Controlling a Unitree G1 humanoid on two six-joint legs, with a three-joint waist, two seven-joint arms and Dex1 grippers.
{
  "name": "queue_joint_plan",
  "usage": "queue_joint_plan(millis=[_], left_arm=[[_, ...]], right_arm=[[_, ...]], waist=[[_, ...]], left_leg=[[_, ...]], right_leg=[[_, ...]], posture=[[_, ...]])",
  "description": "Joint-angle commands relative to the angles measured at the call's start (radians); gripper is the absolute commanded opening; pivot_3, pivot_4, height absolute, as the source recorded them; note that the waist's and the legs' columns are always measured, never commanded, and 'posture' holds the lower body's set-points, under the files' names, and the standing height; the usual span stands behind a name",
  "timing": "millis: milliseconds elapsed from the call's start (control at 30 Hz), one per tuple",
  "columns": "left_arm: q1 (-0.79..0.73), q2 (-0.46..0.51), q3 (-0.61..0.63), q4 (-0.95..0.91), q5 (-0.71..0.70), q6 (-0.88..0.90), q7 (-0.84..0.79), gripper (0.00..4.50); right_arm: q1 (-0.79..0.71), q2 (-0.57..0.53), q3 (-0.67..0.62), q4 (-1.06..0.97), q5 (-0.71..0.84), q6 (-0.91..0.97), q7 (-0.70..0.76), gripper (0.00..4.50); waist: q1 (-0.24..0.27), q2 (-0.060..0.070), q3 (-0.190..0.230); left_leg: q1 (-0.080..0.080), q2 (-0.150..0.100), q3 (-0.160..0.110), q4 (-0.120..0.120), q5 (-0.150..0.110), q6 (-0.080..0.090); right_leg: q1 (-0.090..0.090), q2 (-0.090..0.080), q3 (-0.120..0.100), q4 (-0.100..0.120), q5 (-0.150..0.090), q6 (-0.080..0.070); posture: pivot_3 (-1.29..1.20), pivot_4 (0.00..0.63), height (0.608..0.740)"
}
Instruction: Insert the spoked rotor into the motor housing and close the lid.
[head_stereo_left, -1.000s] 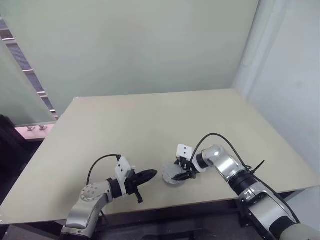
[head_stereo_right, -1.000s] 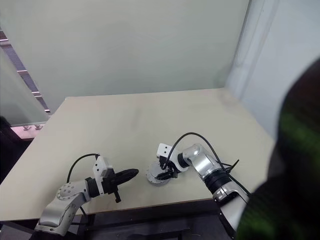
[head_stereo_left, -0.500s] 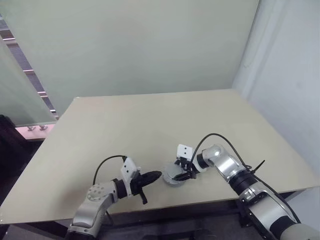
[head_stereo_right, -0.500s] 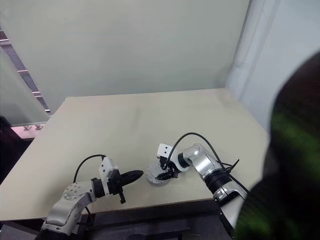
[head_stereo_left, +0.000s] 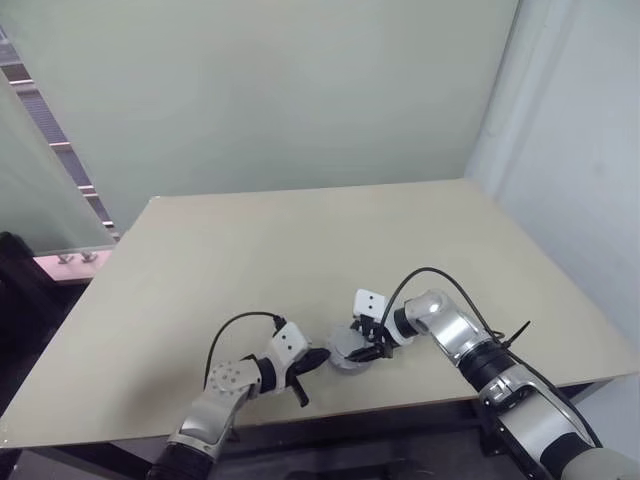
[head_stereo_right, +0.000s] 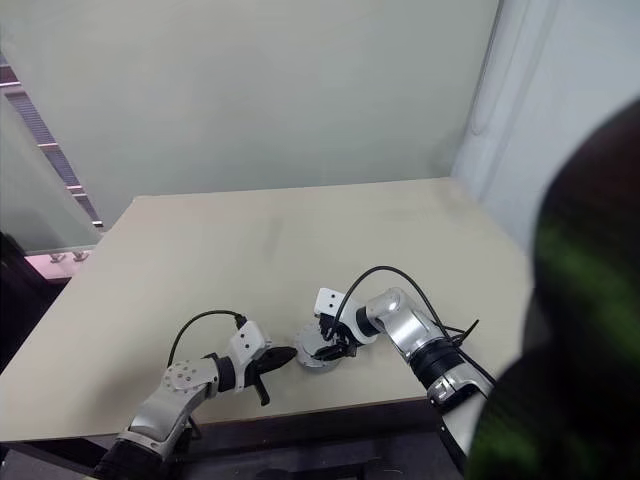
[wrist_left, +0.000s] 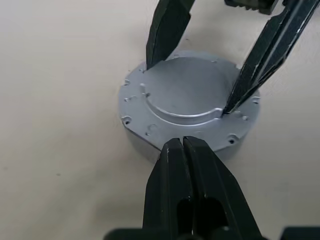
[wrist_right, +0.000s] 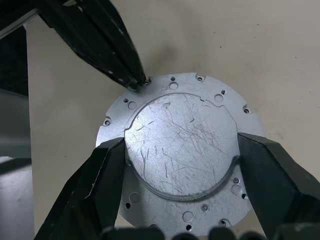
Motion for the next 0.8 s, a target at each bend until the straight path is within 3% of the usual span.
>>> queue_joint_plan(millis=[33, 333, 467, 800], left_arm=[[-0.018, -0.007, -0.020, 0.032, 0.031, 0.001, 0.019, 0.00], [-0.021, -0.010, -0.049, 0.040, 0.047, 0.018, 0.009, 0.00], [-0.018, -0.008, -0.051, 0.037, 0.047, 0.018, 0.007, 0.00], [-0.033, -0.012, -0.059, 0.047, 0.049, 0.022, 0.000, 0.00]], right_arm=[[0.017, -0.020, 0.018, 0.013, -0.028, 0.023, -0.006, 3.21], [0.014, -0.020, 0.003, 0.012, -0.014, 0.011, -0.011, 3.21], [0.018, -0.021, -0.013, -0.007, 0.007, 0.004, 0.000, 4.48], [-0.007, -0.003, -0.169, -0.047, 0.155, 0.127, -0.012, 4.48]], waist=[[0.000, 0.001, -0.002], [0.000, 0.003, -0.004], [0.000, 0.004, -0.005], [0.001, 0.004, -0.005]], left_leg=[[0.000, 0.000, 0.000, 0.000, 0.000, 0.000], [0.000, -0.001, -0.001, 0.002, 0.000, 0.000], [0.000, -0.001, -0.001, 0.002, 0.000, 0.000], [0.000, -0.002, -0.001, 0.002, 0.000, 0.000]], right_leg=[[0.000, 0.000, 0.000, 0.000, 0.000, 0.000], [0.001, 0.000, 0.000, 0.000, 0.000, 0.000], [0.002, 0.000, 0.001, 0.000, 0.000, 0.000], [0.001, 0.000, 0.001, 0.000, 0.000, 0.000]], posture=[[0.00, 0.000, 0.740], [0.00, 0.000, 0.740], [0.00, 0.000, 0.740], [0.00, 0.000, 0.740]])
